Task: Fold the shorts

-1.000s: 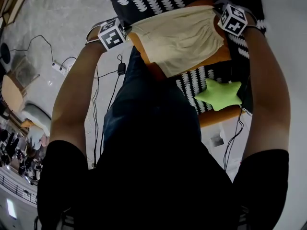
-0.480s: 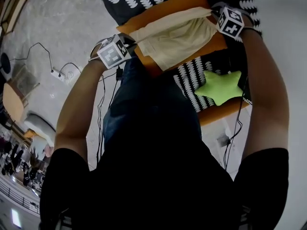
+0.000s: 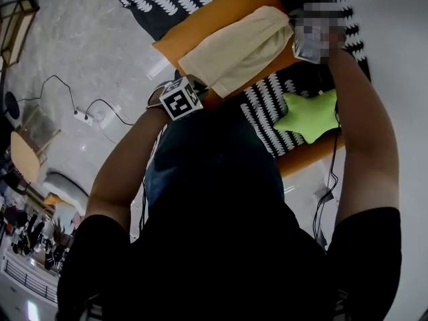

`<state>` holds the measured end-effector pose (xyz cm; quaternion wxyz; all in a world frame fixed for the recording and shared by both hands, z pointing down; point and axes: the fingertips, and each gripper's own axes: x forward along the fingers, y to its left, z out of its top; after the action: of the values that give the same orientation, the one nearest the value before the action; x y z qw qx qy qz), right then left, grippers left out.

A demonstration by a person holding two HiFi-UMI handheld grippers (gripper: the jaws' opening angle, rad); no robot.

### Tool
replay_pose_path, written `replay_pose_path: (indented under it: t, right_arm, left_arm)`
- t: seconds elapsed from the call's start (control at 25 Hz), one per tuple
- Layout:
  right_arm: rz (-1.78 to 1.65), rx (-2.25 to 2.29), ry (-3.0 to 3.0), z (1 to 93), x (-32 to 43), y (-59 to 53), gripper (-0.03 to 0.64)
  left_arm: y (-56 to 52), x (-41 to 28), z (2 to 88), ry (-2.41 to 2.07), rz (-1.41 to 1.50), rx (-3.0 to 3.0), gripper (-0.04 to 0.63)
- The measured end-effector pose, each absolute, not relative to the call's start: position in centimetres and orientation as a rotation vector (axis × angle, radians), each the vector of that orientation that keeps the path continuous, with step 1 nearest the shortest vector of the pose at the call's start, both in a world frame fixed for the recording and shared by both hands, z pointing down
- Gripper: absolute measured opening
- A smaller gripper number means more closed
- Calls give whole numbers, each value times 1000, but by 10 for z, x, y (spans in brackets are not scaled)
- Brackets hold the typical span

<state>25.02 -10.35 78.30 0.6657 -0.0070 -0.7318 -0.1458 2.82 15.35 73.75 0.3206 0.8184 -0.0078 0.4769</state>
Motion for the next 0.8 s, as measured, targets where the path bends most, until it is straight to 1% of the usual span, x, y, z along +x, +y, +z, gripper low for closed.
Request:
replay_pose_path:
  t: [0.36, 0.6, 0.8]
  right_arm:
    - [-286, 7, -1602, 823, 284, -74, 29]
    - [-264, 38, -1603, 842, 296, -67, 29]
    - [-245, 49, -1607, 852, 306, -55, 32]
  left_arm:
    - [204, 82, 776, 5, 1233, 2074, 28]
    - [215, 97, 798, 21, 1193, 2044, 28]
    - [223, 99, 815, 24, 1262, 2042, 28]
